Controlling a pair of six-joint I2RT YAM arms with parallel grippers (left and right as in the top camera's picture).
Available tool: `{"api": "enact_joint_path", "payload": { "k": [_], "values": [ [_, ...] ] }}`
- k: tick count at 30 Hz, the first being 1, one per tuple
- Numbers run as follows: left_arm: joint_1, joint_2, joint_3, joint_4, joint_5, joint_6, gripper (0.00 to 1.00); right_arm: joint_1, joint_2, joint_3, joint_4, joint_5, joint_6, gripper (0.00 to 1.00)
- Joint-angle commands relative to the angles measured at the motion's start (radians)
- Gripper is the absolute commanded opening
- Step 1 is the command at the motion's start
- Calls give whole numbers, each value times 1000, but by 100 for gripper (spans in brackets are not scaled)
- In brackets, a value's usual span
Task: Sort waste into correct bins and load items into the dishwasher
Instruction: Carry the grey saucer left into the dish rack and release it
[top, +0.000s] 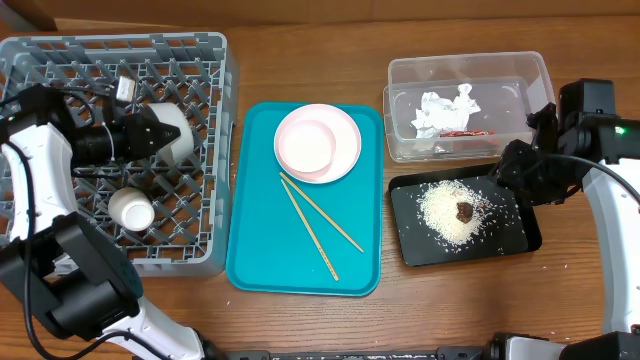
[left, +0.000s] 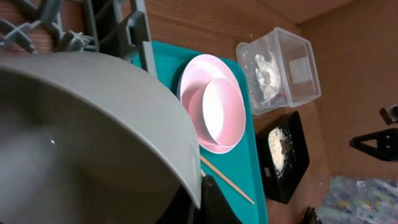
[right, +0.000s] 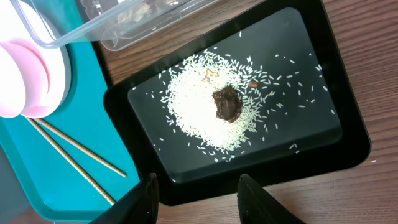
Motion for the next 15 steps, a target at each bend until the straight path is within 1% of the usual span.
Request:
{"api": "enact_joint_path", "payload": {
  "k": [1, 5, 9, 12, 15],
  "values": [
    [1, 10, -25, -2, -28, 20, 4, -1, -8, 13, 5, 11, -8, 43],
    [1, 10, -29, -2, 31, 30, 4, -1, -8, 13, 5, 10, -8, 43],
    [1, 10, -29, -23, 146, 106, 4, -1, -8, 13, 5, 10, -8, 43],
    [1, 10, -29, -17, 169, 106, 4, -1, -8, 13, 5, 10, -8, 43],
    [1, 10, -29, -10, 146, 105, 4, -1, -8, 13, 5, 10, -8, 43]
  ]
}}
